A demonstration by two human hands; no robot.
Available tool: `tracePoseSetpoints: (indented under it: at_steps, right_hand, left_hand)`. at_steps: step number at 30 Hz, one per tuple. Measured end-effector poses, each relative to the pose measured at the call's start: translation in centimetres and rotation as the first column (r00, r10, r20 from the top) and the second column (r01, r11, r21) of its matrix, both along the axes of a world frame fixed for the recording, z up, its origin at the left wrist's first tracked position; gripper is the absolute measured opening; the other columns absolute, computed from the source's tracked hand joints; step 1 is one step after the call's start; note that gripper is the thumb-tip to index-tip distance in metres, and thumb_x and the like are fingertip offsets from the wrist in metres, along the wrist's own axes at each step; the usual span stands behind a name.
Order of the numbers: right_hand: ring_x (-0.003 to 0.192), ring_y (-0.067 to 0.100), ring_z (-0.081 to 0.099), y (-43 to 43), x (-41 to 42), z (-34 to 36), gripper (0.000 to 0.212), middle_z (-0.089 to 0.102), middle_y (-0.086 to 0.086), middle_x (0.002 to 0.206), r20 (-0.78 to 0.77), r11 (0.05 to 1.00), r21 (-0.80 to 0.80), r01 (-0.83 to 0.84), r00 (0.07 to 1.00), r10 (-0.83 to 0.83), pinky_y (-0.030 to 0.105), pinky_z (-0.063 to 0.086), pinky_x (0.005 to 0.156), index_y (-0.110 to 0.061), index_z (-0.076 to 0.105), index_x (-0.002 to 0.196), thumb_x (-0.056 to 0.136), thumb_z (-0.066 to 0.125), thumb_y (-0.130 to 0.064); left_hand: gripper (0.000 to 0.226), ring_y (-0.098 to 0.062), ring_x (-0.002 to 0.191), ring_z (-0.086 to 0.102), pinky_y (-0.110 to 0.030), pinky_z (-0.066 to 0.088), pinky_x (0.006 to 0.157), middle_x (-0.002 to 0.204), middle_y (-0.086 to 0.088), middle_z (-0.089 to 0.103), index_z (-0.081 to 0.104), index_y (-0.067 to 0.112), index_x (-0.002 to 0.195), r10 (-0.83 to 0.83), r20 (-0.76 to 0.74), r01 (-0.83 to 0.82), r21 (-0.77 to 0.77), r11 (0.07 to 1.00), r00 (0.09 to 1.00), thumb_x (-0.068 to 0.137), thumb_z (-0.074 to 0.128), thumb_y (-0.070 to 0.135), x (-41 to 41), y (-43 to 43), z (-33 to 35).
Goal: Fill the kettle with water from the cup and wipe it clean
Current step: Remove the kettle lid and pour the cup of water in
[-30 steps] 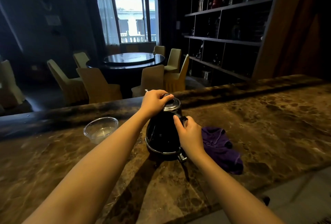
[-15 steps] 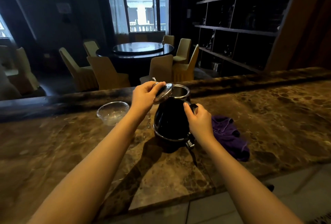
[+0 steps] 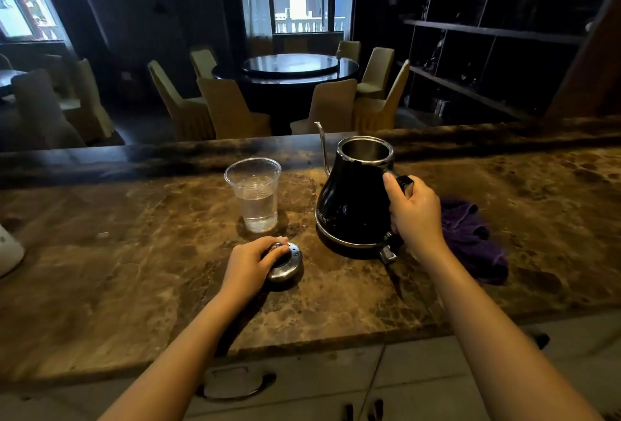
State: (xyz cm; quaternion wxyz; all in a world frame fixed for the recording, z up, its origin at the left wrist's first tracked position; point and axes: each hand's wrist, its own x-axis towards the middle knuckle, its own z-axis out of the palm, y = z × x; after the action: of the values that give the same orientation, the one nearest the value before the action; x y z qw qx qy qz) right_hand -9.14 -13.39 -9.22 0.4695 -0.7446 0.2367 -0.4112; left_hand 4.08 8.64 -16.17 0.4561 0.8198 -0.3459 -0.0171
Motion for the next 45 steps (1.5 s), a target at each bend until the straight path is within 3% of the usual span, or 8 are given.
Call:
tracePoseSetpoints:
  at_steps: [6,12,15,18,22,29,36,45]
  right_hand:
    - [0.052,0.028,0.045,0.2,-0.8,0.4,0.044,0.045,0.009,0.055,-0.015,0.999,0.008,-0.039,0.999,0.039,0.051,0.045,0.053,-0.013,0.047,0.065,0.079,0.053,-0.053]
    - [0.043,0.021,0.043,-0.2,-1.4,0.7,0.032,0.044,0.007,0.052,-0.008,0.992,0.041,-0.116,0.993,0.116,0.035,0.037,0.043,-0.008,0.049,0.074,0.09,0.053,-0.035]
    - [0.04,0.019,0.041,-0.7,-1.5,0.6,0.032,0.043,0.007,0.05,-0.003,0.988,0.056,-0.146,0.989,0.146,0.028,0.035,0.037,-0.006,0.051,0.076,0.09,0.052,-0.035]
    - [0.036,0.01,0.042,-1.0,-1.5,0.7,0.032,0.043,-0.001,0.045,-0.007,0.988,0.059,-0.143,0.99,0.144,0.022,0.035,0.036,-0.003,0.053,0.078,0.091,0.052,-0.032]
    - [0.038,0.008,0.041,-1.4,-1.4,0.8,0.029,0.045,-0.007,0.045,-0.003,0.982,0.109,-0.157,0.987,0.158,0.022,0.033,0.037,-0.01,0.051,0.073,0.09,0.053,-0.032]
    - [0.036,0.008,0.039,-1.7,-1.5,0.9,0.031,0.044,-0.01,0.041,0.019,0.969,0.142,-0.204,0.979,0.203,0.023,0.031,0.037,-0.005,0.051,0.073,0.092,0.051,-0.029]
    - [0.036,0.006,0.036,-1.4,-1.3,1.0,0.033,0.042,-0.01,0.039,0.049,0.967,0.164,-0.196,0.981,0.19,0.023,0.028,0.037,-0.02,0.046,0.06,0.092,0.05,-0.025]
    - [0.038,0.004,0.041,-1.4,-1.5,1.2,0.03,0.046,-0.008,0.04,0.039,0.966,0.18,-0.183,0.983,0.179,0.021,0.032,0.038,-0.016,0.048,0.063,0.091,0.052,-0.026]
  left_hand:
    - [0.022,-0.009,0.1,0.064,-0.024,0.049,0.087,0.11,0.0,0.071,0.07,0.016,0.104,-0.025,0.062,0.022,0.048,0.999,0.998,0.083,0.063,0.021,0.5,1.0,0.0]
    - [0.027,-0.006,0.097,0.063,-0.007,0.042,0.08,0.104,0.005,0.07,0.068,0.02,0.107,-0.033,0.042,0.03,0.063,0.998,0.999,0.081,0.066,0.027,1.3,1.7,0.7]
    - [0.028,-0.015,0.094,0.065,-0.007,0.045,0.073,0.094,0.002,0.067,0.066,0.013,0.103,0.136,-0.071,-0.143,-0.106,0.984,0.988,0.079,0.068,0.026,1.9,1.6,1.6]
    - [0.062,-0.024,0.109,0.058,-0.03,0.047,0.086,0.118,-0.01,0.06,0.048,0.009,0.123,0.293,-0.091,-0.3,-0.073,0.951,0.952,0.072,0.074,0.033,4.0,1.1,2.2]
    - [0.101,-0.028,0.134,0.037,-0.043,0.036,0.107,0.15,-0.012,0.032,0.018,0.019,0.142,0.118,-0.205,-0.138,-0.084,0.987,0.972,0.064,0.08,0.032,6.8,-0.1,2.6]
    - [0.097,-0.025,0.129,0.04,-0.038,0.036,0.107,0.144,-0.012,0.036,0.021,0.018,0.142,-0.007,-0.297,-0.076,-0.267,0.961,0.955,0.064,0.08,0.018,8.4,-2.7,2.7]
    - [0.088,-0.022,0.12,0.049,-0.039,0.043,0.101,0.134,-0.009,0.048,0.033,0.017,0.134,0.018,-0.309,-0.123,-0.324,0.938,0.951,0.061,0.082,0.023,8.4,-3.2,2.9]
    - [0.081,-0.019,0.114,0.051,-0.038,0.047,0.096,0.127,0.0,0.051,0.039,0.025,0.128,-0.064,-0.098,0.034,-0.281,0.959,0.993,0.06,0.082,0.033,7.0,-4.1,8.0]
